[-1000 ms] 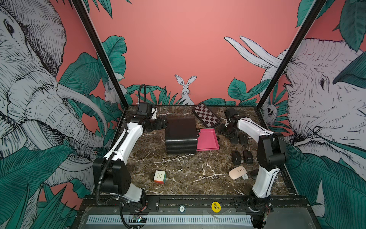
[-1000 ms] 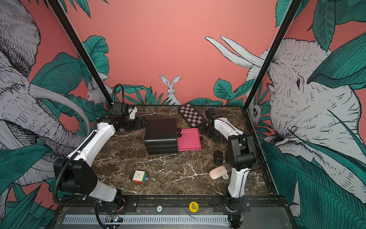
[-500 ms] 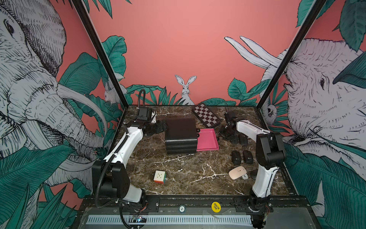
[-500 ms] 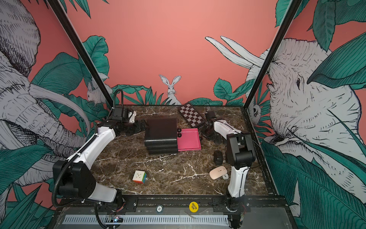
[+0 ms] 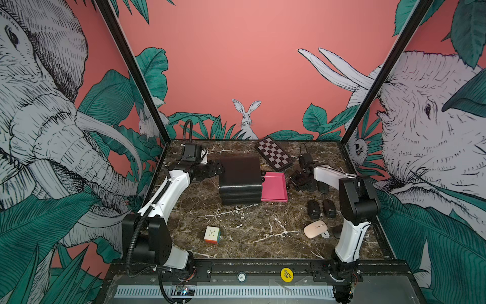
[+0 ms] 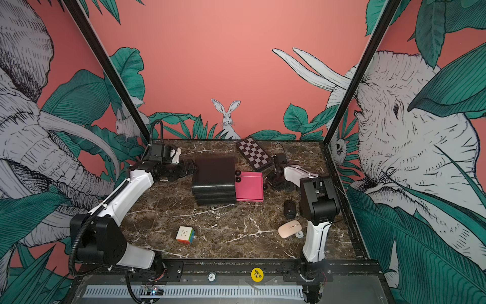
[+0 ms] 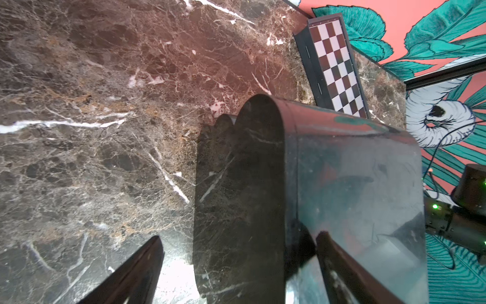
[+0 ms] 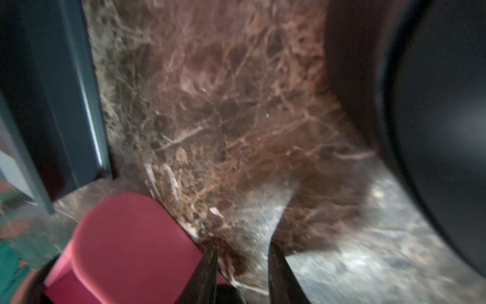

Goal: Take the mice out of the drawer
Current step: Close the drawer of the storage box.

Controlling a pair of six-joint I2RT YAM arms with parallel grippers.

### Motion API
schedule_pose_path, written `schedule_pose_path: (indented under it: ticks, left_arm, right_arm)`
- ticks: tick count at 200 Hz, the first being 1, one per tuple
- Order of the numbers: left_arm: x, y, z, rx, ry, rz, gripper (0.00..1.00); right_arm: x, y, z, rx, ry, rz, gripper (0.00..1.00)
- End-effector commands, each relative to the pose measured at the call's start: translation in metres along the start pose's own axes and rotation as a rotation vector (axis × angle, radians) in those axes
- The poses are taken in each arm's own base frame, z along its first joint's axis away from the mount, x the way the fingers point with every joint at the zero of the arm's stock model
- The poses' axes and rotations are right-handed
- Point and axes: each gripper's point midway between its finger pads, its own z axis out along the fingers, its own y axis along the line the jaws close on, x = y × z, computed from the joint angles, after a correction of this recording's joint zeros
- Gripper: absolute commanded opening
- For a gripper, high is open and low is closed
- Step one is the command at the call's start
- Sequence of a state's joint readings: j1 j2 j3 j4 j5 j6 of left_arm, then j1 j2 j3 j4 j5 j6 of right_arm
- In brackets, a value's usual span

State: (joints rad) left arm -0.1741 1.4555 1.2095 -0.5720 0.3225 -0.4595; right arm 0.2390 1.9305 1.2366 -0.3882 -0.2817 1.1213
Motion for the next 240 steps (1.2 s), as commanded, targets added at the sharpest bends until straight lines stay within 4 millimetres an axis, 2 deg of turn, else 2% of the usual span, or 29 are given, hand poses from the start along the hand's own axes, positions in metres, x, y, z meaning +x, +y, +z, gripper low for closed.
schedule_pose_path:
  ticks: [1,75,133,175,240]
  left_arm:
    - [0.008,0.000,-0.002,0.005,0.017,-0.013,0.92]
    - [0.008,-0.006,-0.001,0.038,0.020,-0.010,0.92]
    - [0.006,-0.010,-0.001,0.059,0.024,0.001,0.92]
    - [0.007,-0.012,-0.001,0.069,0.031,0.007,0.93]
    - [0.008,-0.013,-0.001,0.070,0.041,0.018,0.92]
  right_arm:
    - [0.015,0.008,0.011,-0.051,0.026,0.087,0.33]
    - [0.035,0.040,0.002,-0.141,0.035,0.092,0.33]
    - [0.067,0.079,0.007,-0.225,0.075,0.075,0.34]
    - [0.084,0.102,0.008,-0.300,0.109,0.069,0.36]
    - [0.110,0.095,0.033,-0.315,0.188,0.116,0.40]
